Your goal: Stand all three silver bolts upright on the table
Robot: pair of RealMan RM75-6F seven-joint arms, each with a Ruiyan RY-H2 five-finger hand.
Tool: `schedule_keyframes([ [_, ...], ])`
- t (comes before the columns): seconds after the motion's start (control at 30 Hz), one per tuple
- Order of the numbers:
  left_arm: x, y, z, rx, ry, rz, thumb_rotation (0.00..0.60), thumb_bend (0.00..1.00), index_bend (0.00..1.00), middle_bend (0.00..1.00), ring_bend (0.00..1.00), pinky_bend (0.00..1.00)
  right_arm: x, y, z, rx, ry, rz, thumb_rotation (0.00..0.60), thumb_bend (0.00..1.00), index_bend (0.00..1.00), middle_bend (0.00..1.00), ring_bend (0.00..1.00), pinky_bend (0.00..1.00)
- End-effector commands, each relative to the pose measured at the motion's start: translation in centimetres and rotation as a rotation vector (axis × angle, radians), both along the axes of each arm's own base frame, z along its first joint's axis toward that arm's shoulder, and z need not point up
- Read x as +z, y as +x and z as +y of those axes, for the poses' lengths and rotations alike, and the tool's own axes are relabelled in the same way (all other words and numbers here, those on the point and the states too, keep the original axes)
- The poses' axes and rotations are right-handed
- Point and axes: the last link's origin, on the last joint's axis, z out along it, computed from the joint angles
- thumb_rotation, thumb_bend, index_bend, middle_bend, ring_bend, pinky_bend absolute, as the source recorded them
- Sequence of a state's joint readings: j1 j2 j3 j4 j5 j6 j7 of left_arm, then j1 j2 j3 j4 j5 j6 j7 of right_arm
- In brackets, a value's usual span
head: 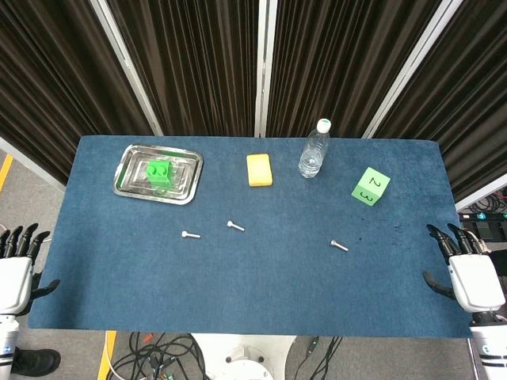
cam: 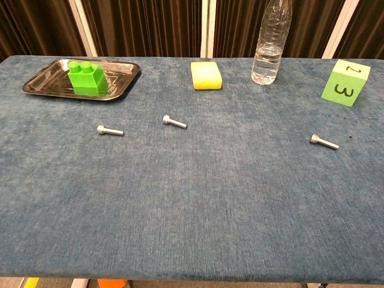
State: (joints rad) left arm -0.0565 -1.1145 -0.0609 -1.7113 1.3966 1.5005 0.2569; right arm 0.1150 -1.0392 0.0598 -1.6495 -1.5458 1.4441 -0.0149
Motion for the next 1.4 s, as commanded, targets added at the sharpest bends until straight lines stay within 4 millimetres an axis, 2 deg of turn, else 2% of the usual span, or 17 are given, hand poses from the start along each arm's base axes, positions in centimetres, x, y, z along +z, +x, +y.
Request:
schedule_keyframes([
  [0.03,0.0,-0.1,-0.1,0.006,-0.003,-0.001,0.6,0.0,0.18,0.07,0.0,0.0,-0.2,0.0,-0.1,0.001,0.013,-0.002,0.6,0.16,0.11,0.24,0.08,0.14],
  [0.4,0.1,-0.1,-0.8,0.006,0.009,-0.002,0.6,0.0,0.18,0.07,0.0,0.0,-0.5,0.3,-0.5,0.026,0.04,-0.005,0.6,0.16,0.11,0.24,0.08,0.14],
  [0.53,0.2,0.0,-0.9,-0.001,0.01,-0.003,0.6,0.0,0.18,0.07,0.0,0.0,-1.1,0.9,-1.5,0.057,0.082,0.004,0.6,0.16,0.12,0.24,0.08,0.14],
  [0.73,0.1,0.1,-1.0,-0.004,0.009,-0.007,0.6,0.0,0.18,0.07,0.0,0.0,-4.0,2.3,-4.3,0.077,0.184,0.013,0.6,0.16,0.17,0.25,0.08,0.14],
  [1.07,0.3,-0.4,-1.2,-0.001,0.012,-0.025,0.6,0.0,0.18,0.07,0.0,0.0,-10.9,4.4,-9.4,0.022,0.315,-0.026,0.6,0.16,0.22,0.25,0.08,0.14],
  [1.2,0.4,-0.7,-1.3,-0.001,0.01,-0.031,0.6,0.0,0.18,0.07,0.0,0.0,-12.8,4.4,-10.0,0.006,0.321,-0.027,0.6,0.16,0.27,0.25,0.08,0.14],
  [1.4,0.3,-1.0,-1.5,0.0,0.007,-0.04,0.6,0.0,0.18,0.07,0.0,0.0,-14.7,4.1,-10.7,-0.017,0.304,-0.015,0.6,0.16,0.33,0.27,0.08,0.14],
])
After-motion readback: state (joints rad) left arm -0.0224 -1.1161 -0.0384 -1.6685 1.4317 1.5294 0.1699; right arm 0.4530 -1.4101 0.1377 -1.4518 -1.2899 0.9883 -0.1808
